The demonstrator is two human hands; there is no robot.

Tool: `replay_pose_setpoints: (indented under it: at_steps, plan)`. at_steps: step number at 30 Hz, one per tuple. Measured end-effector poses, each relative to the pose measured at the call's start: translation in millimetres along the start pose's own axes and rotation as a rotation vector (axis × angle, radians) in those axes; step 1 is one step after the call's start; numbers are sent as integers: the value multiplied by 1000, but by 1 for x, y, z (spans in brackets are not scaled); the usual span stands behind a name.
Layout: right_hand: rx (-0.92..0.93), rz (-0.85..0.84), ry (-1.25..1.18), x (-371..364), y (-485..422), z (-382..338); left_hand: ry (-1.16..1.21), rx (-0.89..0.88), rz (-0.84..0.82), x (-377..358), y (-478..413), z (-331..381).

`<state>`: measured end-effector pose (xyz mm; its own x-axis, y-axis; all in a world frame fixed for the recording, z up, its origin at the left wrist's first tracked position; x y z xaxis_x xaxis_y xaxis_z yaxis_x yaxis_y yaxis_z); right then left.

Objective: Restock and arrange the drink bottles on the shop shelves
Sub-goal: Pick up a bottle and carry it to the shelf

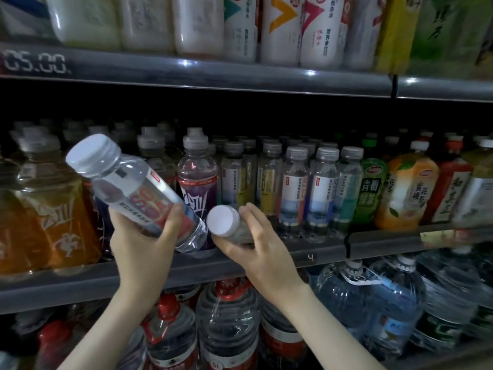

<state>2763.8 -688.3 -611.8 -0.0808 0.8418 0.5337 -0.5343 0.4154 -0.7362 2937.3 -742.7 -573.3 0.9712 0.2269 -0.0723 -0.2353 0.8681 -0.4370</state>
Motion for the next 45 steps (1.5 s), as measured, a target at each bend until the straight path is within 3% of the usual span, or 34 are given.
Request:
replay_pose_setpoints:
  at_steps: [2,4,7,9,15,22,24,26,28,30,32,38,41,45]
  plan:
    - [-61,100,-101,-2,0,6,-37,-7,-20,0,-1,-3]
    - [-281,161,-213,4,-12,20,-62,-14,-47,-1,-2,-3]
    - [-601,170,-394,3,-25,44,-80,-16,-103,-7,-2,-1]
    - [-695,103,-454,-1,-32,58,-94,-7,-150,-12,-2,-1]
    - [-588,-158,-564,-15,-46,62,-99,36,-255,-30,-2,-2]
    - [-572,-250,-658,-15,-50,64,-37,157,-295,-37,-3,-6]
    - [-559,-224,-634,-2,-44,62,-60,152,-299,-36,-2,-5]
    - [-632,-51,-680,18,-33,60,-90,134,-291,-35,2,-3]
    - [-704,50,-827,34,-21,52,-146,77,-311,-39,10,2]
    - [-666,-58,-881,43,-19,35,-219,-9,-380,-52,24,7]
    - [-692,-81,-834,44,-11,30,-344,-148,-435,-71,39,10]
    - [-836,158,-523,51,18,52,-448,-479,-626,-109,48,11]
    - [-854,233,-391,47,18,62,-568,-695,-427,-104,39,7]
    - [-860,162,-330,26,8,67,-805,-753,-117,-89,17,-10]
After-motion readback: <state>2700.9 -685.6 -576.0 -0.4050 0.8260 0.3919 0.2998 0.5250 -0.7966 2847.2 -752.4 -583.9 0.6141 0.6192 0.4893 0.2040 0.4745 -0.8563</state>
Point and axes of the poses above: each hand's wrist, its own y-axis away from the middle knuckle, its own x-axis out of the back of the hand, z = x × y, the point moved 5 cm from there along -y, towards the middle knuckle, and after that the axes turned 14 degrees about x, right-handed, at the moved point
